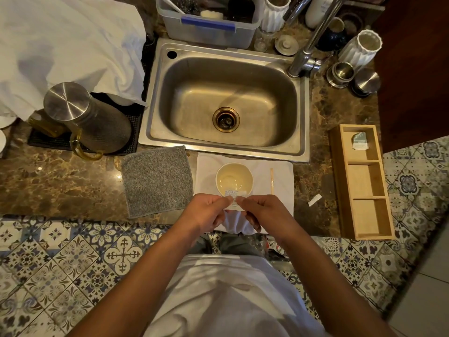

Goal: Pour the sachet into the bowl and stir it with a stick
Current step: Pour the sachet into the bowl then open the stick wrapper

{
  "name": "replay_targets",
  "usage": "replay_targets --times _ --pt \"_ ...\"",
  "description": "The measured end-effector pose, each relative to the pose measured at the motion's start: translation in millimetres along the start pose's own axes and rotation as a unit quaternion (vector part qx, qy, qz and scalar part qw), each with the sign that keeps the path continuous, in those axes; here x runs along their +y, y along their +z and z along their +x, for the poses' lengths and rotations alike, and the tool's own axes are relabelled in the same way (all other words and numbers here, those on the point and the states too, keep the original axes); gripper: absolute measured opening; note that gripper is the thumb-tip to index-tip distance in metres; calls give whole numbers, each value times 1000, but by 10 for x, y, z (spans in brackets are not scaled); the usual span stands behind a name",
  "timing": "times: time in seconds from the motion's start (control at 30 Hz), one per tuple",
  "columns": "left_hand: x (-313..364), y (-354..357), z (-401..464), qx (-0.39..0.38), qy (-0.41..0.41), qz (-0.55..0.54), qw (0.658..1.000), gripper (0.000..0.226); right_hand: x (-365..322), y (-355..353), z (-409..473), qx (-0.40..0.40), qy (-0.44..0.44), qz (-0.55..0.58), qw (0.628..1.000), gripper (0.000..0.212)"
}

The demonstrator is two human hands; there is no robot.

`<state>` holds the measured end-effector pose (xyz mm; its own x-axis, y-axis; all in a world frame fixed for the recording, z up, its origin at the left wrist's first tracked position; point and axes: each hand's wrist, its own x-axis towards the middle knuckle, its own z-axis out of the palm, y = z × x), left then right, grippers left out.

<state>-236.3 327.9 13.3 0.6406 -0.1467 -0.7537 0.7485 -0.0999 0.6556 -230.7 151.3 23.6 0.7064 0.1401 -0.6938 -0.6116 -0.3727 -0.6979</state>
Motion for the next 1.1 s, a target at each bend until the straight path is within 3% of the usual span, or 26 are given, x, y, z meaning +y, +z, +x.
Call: replay_targets --times 0.23,0.53,1.1 --pt "-25 -21 12 -4 -3 7 1000 36 -9 15 -4 -5 6 12 1000 53" --pt "-6 -28 0 -3 -6 5 1000 44 -42 11 -12 -5 5 10 1000 52" --pt "58 -31 -26 5 -14 -37 999 35 -51 -29 26 5 46 82 996 44"
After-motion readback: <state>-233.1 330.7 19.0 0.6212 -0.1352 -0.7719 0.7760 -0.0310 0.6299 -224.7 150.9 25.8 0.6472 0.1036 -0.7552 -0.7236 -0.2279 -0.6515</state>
